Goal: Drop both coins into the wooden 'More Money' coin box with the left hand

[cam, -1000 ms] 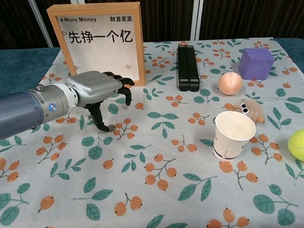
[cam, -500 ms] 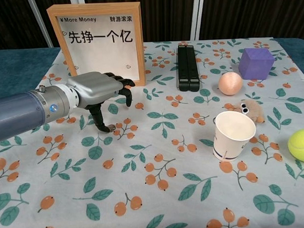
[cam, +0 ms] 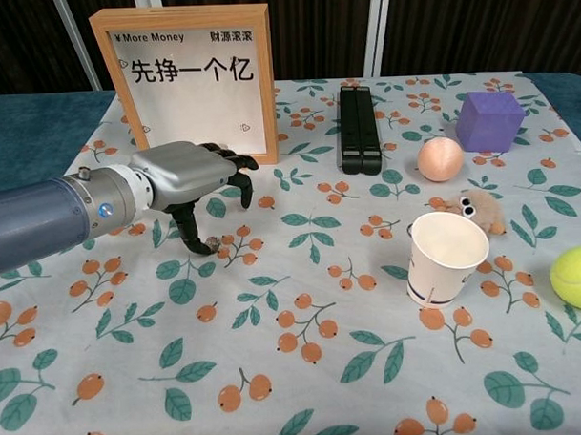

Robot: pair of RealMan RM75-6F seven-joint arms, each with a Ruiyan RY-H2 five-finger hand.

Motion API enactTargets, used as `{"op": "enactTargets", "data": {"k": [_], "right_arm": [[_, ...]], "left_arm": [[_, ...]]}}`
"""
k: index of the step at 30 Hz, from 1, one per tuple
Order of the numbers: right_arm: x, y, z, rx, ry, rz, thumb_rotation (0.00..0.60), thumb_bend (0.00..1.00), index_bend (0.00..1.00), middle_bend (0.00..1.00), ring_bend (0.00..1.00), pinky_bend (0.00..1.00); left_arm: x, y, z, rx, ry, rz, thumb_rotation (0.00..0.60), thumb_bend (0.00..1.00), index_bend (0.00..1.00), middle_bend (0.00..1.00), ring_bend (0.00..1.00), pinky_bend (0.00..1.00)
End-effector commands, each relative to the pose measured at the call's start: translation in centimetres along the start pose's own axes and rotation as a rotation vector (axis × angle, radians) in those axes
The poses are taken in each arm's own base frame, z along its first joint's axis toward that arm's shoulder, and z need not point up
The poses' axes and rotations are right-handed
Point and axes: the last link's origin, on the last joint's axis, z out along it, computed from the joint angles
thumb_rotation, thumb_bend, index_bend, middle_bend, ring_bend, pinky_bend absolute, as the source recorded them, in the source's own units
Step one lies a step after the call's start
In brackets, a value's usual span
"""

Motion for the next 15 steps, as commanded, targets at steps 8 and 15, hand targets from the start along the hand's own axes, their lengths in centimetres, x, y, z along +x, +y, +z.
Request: {"op": "enactTargets", "data": {"k": [8, 15], "right_arm": [[-0.02, -0.02, -0.03, 0.0, -0.004, 0.003, 0.6, 0.51, 0.15, 0.02, 0.0, 0.0], [-0.05, -0.03, -0.03, -0.002, -0.009, 0.006, 0.6, 0.51, 0.15, 0.02, 0.0, 0.0]], "left_arm": [[-0.26, -0.09, -0.11, 0.001, -0.003, -0.009, 0.6, 0.07, 0.38, 0.0, 0.0, 0.0], [-0.3, -0.01, -0.24, -0.01, -0.003, -0.011, 0.6, 0.08, 0.47, 0.0, 0.0, 0.0]]}}
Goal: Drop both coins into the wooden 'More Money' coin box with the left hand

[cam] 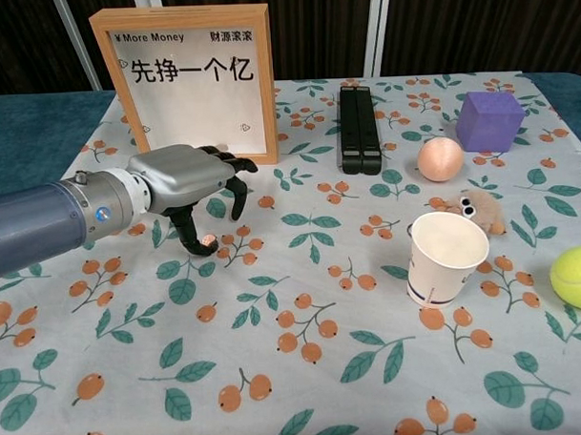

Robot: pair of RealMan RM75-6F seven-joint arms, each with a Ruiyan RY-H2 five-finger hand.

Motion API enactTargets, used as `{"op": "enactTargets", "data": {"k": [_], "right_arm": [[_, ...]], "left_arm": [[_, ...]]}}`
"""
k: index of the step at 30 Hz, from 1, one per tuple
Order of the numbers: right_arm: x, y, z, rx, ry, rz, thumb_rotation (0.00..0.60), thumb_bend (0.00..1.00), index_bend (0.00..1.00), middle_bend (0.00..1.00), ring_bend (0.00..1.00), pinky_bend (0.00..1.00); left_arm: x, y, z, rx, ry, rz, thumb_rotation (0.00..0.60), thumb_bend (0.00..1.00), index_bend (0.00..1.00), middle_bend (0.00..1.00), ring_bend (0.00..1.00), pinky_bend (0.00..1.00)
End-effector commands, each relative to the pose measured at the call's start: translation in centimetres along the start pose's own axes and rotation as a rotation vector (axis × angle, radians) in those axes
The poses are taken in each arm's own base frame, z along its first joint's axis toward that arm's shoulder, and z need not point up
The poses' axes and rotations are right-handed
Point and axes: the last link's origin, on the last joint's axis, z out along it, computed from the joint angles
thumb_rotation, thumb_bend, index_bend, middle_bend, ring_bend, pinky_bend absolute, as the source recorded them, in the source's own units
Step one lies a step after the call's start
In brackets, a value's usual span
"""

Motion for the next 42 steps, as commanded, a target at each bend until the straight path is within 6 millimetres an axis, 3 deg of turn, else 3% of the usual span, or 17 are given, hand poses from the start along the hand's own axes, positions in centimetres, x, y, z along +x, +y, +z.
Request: {"op": "enactTargets", "data": {"k": [1, 26, 42], "right_arm": [[0.0, 0.01, 0.0, 0.0, -0.001, 0.0, 0.6, 0.51, 0.15, 0.02, 0.0, 0.0], [0.01, 0.05, 0.0, -0.009, -0.009, 0.002, 0.6, 0.51, 0.15, 0.02, 0.0, 0.0], [0.0, 0.04, -0.01, -0.01, -0.013, 0.003, 0.6, 0.51, 0.15, 0.02, 0.0, 0.0]], "left_arm": [[-0.14, 0.0, -0.05, -0.008, -0.014, 0.001, 0.6, 0.08, 0.48, 0.0, 0.0, 0.0], [-0.5, -0.1, -0.05, -0.001, -0.042, 0.009, 0.6, 0.19, 0.55, 0.0, 0.0, 0.0], [-0.58, -0.05, -0.12, -0.011, -0.059, -0.012, 0.6, 0.41, 0.57, 0.0, 0.0, 0.0]]}}
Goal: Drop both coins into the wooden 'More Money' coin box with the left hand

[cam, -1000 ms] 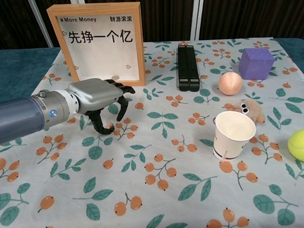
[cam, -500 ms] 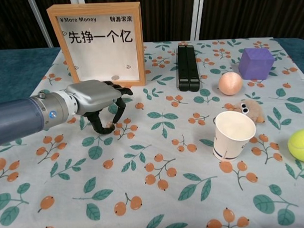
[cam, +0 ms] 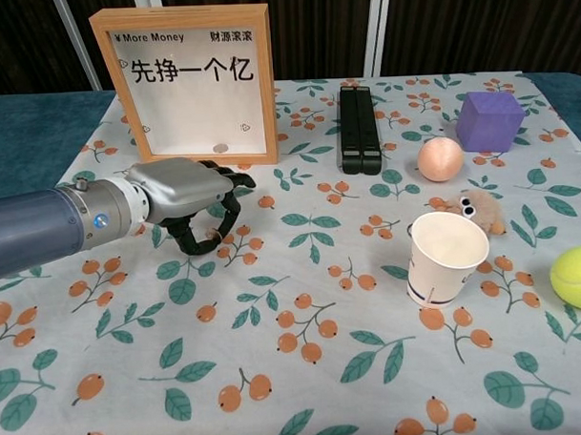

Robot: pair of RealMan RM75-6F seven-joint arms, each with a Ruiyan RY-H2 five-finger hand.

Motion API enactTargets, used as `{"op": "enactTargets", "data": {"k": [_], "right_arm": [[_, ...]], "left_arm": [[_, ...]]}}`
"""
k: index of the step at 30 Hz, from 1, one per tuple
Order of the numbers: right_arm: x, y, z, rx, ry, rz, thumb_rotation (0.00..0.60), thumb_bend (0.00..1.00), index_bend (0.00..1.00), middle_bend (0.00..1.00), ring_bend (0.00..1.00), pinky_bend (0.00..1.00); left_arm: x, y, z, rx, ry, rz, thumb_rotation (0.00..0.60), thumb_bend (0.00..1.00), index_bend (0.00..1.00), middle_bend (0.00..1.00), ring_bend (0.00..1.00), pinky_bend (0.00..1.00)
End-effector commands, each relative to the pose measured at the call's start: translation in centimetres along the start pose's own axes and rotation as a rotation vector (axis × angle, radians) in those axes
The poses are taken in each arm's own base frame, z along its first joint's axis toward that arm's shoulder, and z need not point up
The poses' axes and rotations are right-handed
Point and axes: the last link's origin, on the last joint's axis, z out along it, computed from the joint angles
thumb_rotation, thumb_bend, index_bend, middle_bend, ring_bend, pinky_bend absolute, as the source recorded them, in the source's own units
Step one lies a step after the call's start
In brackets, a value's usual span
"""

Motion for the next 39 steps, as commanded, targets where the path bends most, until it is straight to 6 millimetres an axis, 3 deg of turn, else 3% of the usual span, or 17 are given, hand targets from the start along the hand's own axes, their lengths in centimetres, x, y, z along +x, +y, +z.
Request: {"op": "enactTargets", "data": {"k": [1, 20, 26, 39], "right_arm": [[0.0, 0.0, 0.0, 0.0, 0.0, 0.0, 0.6, 0.51, 0.15, 0.02, 0.0, 0.0], [-0.1, 0.0, 0.0, -0.008, -0.007, -0.001, 0.6, 0.51, 0.15, 0.02, 0.0, 0.0], [-0.1, 0.0, 0.0, -0.013, -0.011, -0.001, 0.6, 0.51, 0.15, 0.02, 0.0, 0.0], [-0.1, -0.1, 0.1, -0.016, -0.004, 0.002, 0.6, 0.51, 0.15, 0.02, 0.0, 0.0]], "left_arm": [[0.1, 0.0, 0.0, 0.003, 0.005, -0.008, 0.6, 0.42, 0.57, 0.0, 0.0, 0.0], [0.8, -0.6, -0.1, 0.03, 0.015, -0.075, 0.6, 0.55, 0.65, 0.02, 0.0, 0.0], [4.1, -1.2, -0.8, 0.038, 0.114, -0.136, 0.6, 0.55, 0.66, 0.02, 0.0, 0.0], [14.7, -3.0, -5.2, -0.001, 0.33, -0.211, 0.6, 0.55, 0.66, 0.01, 0.0, 0.0]]}}
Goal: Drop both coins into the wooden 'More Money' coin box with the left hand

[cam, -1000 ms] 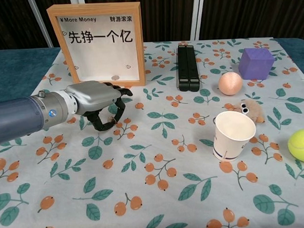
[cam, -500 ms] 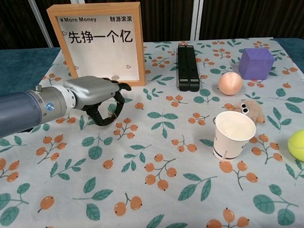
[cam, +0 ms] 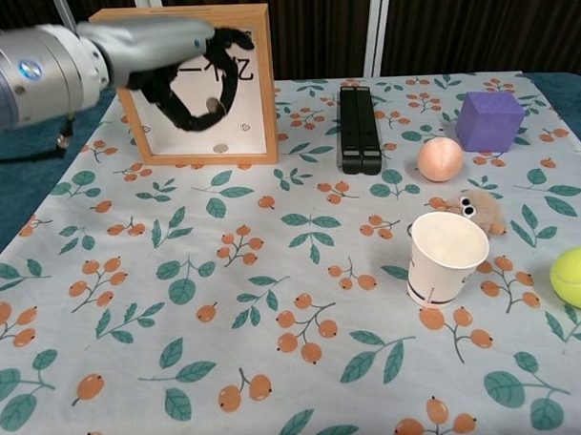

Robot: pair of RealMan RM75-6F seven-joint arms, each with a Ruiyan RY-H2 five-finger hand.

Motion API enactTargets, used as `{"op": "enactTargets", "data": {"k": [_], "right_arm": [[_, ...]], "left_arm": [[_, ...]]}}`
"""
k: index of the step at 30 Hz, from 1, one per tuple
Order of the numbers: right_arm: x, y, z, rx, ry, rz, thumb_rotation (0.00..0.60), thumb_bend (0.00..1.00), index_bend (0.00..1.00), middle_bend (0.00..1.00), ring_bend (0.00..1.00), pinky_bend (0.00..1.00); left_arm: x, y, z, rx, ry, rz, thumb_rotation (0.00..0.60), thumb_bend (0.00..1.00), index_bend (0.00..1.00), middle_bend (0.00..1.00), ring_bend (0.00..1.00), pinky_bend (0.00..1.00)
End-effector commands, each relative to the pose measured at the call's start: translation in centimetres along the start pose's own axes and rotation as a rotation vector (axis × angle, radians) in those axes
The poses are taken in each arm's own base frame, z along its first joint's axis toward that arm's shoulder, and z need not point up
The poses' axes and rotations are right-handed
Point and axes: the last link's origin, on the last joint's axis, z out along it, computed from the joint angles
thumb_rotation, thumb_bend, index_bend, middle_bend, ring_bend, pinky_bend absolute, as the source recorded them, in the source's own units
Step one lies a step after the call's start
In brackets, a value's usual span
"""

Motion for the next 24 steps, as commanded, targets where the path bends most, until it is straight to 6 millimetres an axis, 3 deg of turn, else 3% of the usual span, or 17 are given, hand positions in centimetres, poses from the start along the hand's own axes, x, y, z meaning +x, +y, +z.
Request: {"op": "enactTargets", "data": {"k": [1, 8, 13, 17, 24], "right_arm": [[0.0, 0.0, 0.0, -0.001, 0.0, 0.0, 0.6, 0.51, 0.15, 0.02, 0.0, 0.0], [0.0, 0.0, 0.0, -0.009, 0.002, 0.002, 0.6, 0.51, 0.15, 0.02, 0.0, 0.0], [0.0, 0.0, 0.0, -0.012, 0.002, 0.0, 0.6, 0.51, 0.15, 0.02, 0.0, 0.0], [0.0, 0.0, 0.0, -0.016, 0.005, 0.002, 0.6, 0.51, 0.15, 0.02, 0.0, 0.0], [0.0, 0.0, 0.0, -0.011, 0.001, 0.002, 0.6, 0.51, 0.15, 0.02, 0.0, 0.0]], "left_arm": [[4.3, -0.1, -0.2, -0.008, 0.069, -0.032, 0.6, 0.55, 0.66, 0.01, 0.0, 0.0], [9.6, -1.0, 0.0, 0.007, 0.149, -0.108, 0.6, 0.55, 0.66, 0.01, 0.0, 0.0], [12.2, -3.2, 1.7, 0.068, 0.177, -0.142, 0.6, 0.55, 0.66, 0.02, 0.0, 0.0], [13.1, -5.0, 4.5, 0.094, 0.123, -0.2, 0.6, 0.55, 0.67, 0.02, 0.0, 0.0], [12.7, -6.7, 6.8, 0.123, 0.104, -0.29, 0.6, 0.55, 0.68, 0.02, 0.0, 0.0]]}}
